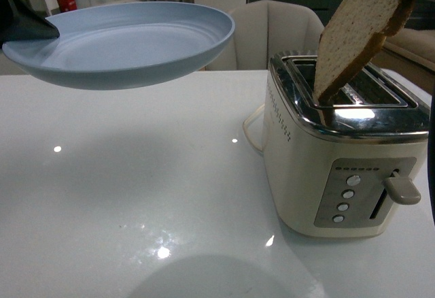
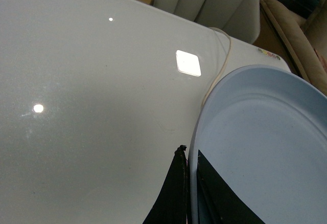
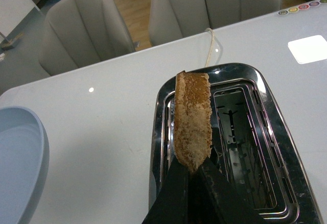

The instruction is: Left arm holds plate, right arm toasts bread

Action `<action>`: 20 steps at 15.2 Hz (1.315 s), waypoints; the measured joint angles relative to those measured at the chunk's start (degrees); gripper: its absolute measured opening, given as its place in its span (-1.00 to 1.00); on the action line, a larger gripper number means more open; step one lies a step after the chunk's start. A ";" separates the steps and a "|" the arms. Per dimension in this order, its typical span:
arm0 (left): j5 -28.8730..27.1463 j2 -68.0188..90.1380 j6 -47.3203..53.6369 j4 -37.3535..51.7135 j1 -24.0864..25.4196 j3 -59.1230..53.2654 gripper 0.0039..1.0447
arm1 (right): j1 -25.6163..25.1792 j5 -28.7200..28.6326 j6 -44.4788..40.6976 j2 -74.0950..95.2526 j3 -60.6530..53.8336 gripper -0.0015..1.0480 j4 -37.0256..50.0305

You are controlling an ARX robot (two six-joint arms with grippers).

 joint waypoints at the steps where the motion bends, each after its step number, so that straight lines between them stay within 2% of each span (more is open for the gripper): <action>1: 0.00 0.00 0.00 0.02 0.00 0.00 -0.95 | 0.24 0.00 0.00 0.26 0.00 -0.94 -0.13; 7: 0.00 0.00 0.00 0.00 0.00 0.00 -0.95 | 0.24 -0.52 -0.02 1.66 0.04 -0.94 -2.93; 16: 0.00 0.00 0.00 0.00 0.00 0.00 -0.95 | -2.21 -3.98 2.45 10.78 13.81 -0.94 -18.49; 17: 0.00 0.00 0.00 0.02 0.00 0.00 -0.95 | -2.54 -4.15 2.40 11.98 15.50 -0.82 -20.31; 19: 0.00 0.00 0.00 0.02 0.00 0.00 -0.95 | -2.91 -4.46 2.40 12.46 16.28 -0.29 -20.94; 20: 0.00 0.00 0.00 0.00 0.00 0.00 -0.95 | -3.17 -4.63 2.43 12.46 16.28 -0.11 -21.00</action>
